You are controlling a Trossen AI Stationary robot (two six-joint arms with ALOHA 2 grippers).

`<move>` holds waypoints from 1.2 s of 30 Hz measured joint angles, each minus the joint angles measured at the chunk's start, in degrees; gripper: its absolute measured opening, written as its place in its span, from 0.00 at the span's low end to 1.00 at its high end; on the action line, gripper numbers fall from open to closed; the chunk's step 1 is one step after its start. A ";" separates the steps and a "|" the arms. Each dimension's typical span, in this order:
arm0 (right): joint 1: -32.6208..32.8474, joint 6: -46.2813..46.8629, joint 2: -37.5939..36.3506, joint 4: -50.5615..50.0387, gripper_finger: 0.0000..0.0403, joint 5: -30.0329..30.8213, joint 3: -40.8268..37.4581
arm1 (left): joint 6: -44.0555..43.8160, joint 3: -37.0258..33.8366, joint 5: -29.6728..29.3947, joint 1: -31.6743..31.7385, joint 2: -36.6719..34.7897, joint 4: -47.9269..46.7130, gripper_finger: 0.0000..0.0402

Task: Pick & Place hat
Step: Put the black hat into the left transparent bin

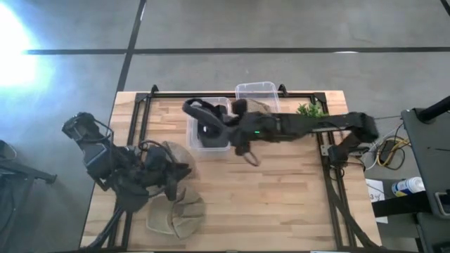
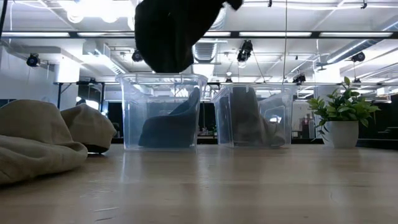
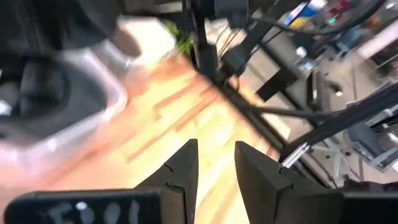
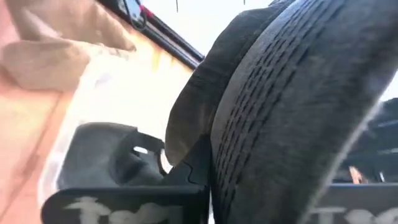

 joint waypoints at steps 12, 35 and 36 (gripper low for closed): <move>-10.23 52.59 12.31 -11.59 0.03 -12.54 18.04 | -5.50 -0.85 -6.38 -5.63 0.35 -3.44 0.25; 0.72 -18.61 20.44 -26.68 0.03 15.49 22.03 | 1.08 -0.87 -6.21 2.05 -6.54 -20.78 0.25; 0.76 -20.29 20.48 -26.62 0.03 15.63 21.84 | 2.96 -0.87 -4.14 3.64 -6.95 -20.80 0.25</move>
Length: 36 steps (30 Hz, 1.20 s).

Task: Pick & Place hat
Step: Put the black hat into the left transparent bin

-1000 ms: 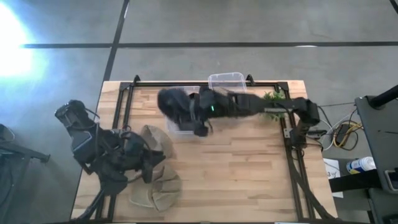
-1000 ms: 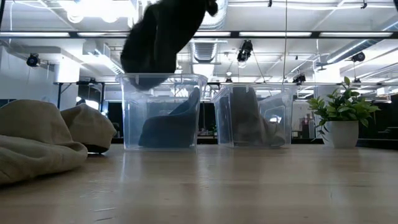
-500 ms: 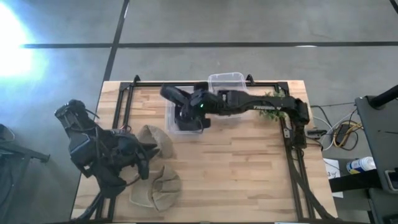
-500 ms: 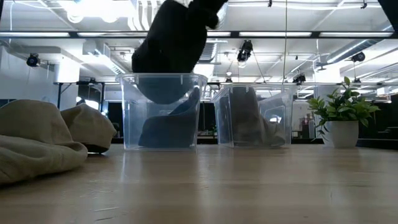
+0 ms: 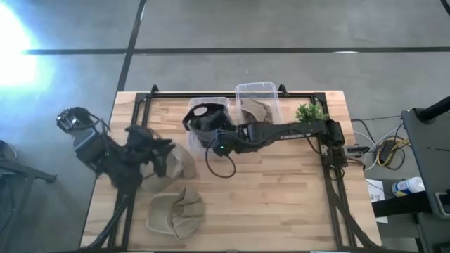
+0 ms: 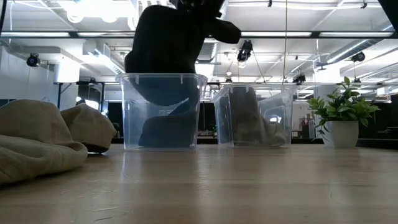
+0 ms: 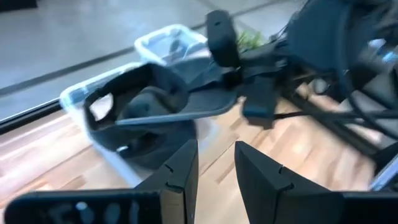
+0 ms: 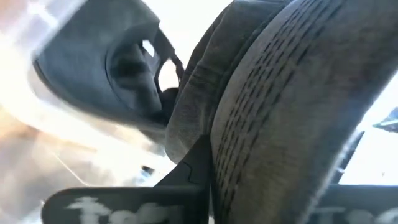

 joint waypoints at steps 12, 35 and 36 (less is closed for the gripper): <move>-5.91 59.10 -6.34 3.24 0.03 -18.76 3.32 | 5.14 0.00 5.17 7.22 0.56 1.59 0.25; -17.33 93.43 6.52 5.93 0.10 -42.55 0.87 | 3.22 -0.12 5.58 7.19 3.25 2.28 0.25; -17.53 93.45 7.32 5.94 0.11 -42.55 0.97 | 3.22 -0.30 5.60 7.19 3.25 2.29 0.25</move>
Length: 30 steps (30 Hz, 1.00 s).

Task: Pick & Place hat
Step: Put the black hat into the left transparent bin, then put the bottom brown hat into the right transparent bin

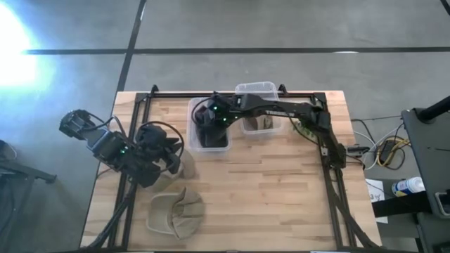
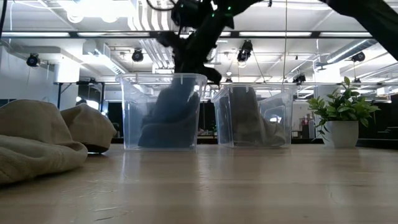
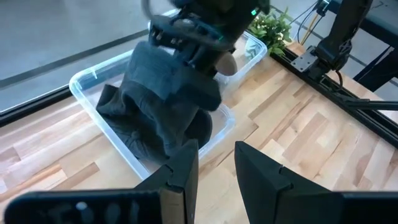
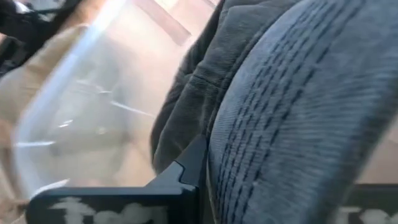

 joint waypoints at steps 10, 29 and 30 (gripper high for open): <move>0.39 -6.54 1.80 0.74 0.16 0.87 0.05 | -2.07 -6.64 9.52 -0.07 0.00 0.34 0.25; 10.63 -35.68 -15.08 -3.55 0.57 3.87 -1.21 | -7.54 -27.63 40.95 -6.53 0.00 9.15 0.25; 12.04 -37.23 -16.15 -4.05 0.57 4.92 -1.70 | -6.86 -29.41 40.97 -7.53 -0.02 11.07 0.25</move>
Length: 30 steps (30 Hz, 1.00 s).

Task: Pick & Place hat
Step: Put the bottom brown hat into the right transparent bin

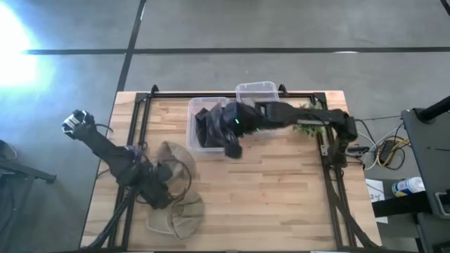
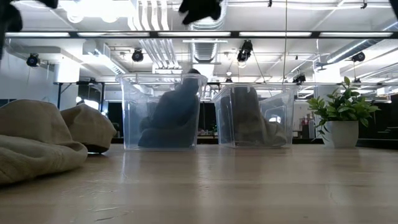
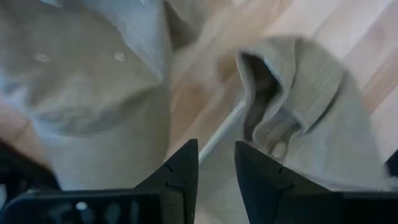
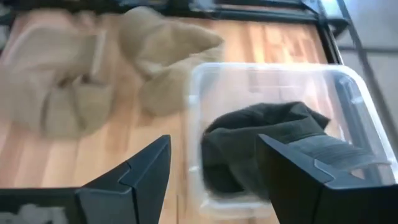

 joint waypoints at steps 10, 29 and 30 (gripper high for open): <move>9.39 -3.19 -6.70 -1.65 0.57 5.65 -7.17 | 15.35 -12.90 -0.01 -1.20 0.11 16.72 0.25; 10.61 5.54 -10.77 -3.13 0.57 6.41 -13.74 | 17.66 -26.69 11.84 -1.08 0.13 38.19 0.22; 10.61 5.69 -10.77 -3.35 0.57 6.39 -13.81 | 17.63 -26.76 12.19 -1.09 0.13 39.04 0.20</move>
